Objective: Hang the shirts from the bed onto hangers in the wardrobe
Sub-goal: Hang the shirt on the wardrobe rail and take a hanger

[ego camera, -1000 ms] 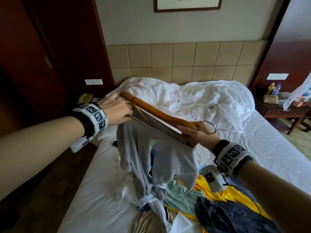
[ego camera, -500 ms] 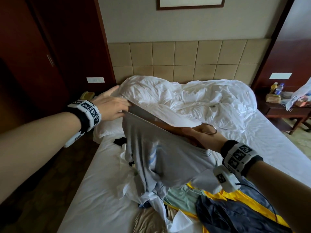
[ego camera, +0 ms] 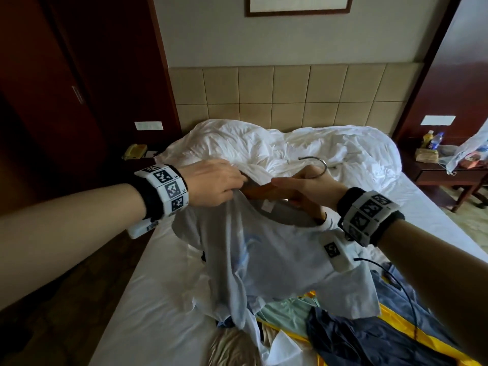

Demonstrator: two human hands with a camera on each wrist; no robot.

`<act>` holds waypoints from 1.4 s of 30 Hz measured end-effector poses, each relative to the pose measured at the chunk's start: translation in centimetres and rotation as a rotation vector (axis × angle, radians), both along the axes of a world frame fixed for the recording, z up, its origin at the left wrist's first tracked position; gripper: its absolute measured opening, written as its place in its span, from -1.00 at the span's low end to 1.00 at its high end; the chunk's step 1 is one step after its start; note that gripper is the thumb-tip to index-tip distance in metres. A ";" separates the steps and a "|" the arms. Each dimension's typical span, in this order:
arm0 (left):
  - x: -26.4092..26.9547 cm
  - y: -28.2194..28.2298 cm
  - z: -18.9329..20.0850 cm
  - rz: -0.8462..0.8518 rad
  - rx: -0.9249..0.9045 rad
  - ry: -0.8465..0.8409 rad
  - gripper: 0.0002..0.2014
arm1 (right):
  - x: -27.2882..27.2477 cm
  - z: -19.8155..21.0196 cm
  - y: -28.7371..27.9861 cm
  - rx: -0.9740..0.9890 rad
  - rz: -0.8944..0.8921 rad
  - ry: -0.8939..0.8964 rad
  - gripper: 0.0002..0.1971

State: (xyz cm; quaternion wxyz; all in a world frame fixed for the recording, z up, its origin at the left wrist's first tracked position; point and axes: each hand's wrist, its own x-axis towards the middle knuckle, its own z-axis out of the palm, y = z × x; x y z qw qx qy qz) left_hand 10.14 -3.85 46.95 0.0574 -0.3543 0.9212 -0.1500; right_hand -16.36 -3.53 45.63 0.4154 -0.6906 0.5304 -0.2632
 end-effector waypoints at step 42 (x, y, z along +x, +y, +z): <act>-3.5 -1.6 6.7 0.617 -0.003 0.745 -0.78 | 3.7 8.2 -4.6 -0.468 0.062 0.140 -0.75</act>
